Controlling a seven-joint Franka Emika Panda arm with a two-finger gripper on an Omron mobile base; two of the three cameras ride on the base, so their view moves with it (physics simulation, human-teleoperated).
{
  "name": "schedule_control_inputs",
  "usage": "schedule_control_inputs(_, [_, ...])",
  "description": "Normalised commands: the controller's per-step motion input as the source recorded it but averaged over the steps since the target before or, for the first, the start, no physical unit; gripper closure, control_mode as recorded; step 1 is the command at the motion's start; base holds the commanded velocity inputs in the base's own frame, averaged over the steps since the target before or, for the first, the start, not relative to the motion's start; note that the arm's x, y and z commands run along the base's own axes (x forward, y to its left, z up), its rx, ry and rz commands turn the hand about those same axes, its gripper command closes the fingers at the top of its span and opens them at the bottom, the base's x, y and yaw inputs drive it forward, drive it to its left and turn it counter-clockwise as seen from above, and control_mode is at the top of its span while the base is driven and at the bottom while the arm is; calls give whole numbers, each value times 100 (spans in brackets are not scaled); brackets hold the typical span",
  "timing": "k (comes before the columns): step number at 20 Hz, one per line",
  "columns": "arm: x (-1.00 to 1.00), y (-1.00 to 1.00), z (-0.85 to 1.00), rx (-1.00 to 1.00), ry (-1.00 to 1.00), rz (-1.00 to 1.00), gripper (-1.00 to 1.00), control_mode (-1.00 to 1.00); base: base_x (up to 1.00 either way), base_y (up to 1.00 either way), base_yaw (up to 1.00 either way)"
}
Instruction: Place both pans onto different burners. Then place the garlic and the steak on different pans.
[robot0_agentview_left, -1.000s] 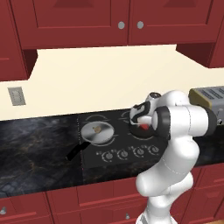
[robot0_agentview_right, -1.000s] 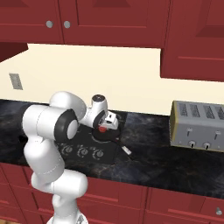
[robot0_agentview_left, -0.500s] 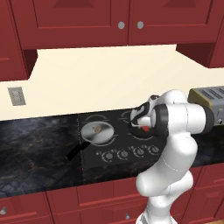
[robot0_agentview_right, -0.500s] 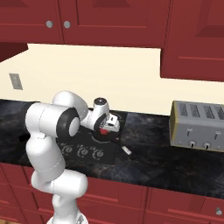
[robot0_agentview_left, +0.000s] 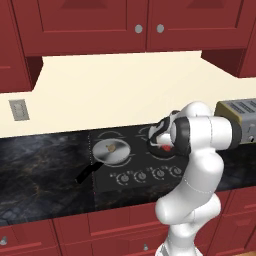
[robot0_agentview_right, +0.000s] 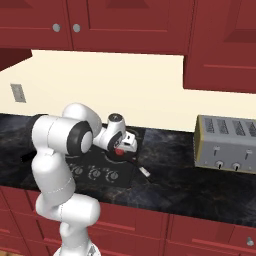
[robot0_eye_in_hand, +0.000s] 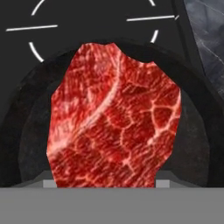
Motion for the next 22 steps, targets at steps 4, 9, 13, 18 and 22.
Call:
schedule_control_inputs(4, [1,0,-4,0,0,0,-100,-100,0,0,0])
schedule_control_inputs(9, [1,0,0,0,0,0,-100,-100,0,0,0])
schedule_control_inputs(13, [0,0,0,0,0,0,-100,-100,0,0,0])
schedule_control_inputs(18, [0,0,5,0,0,0,-100,-100,0,0,0])
schedule_control_inputs(22, [-2,0,39,0,-3,0,-100,-100,0,0,0])
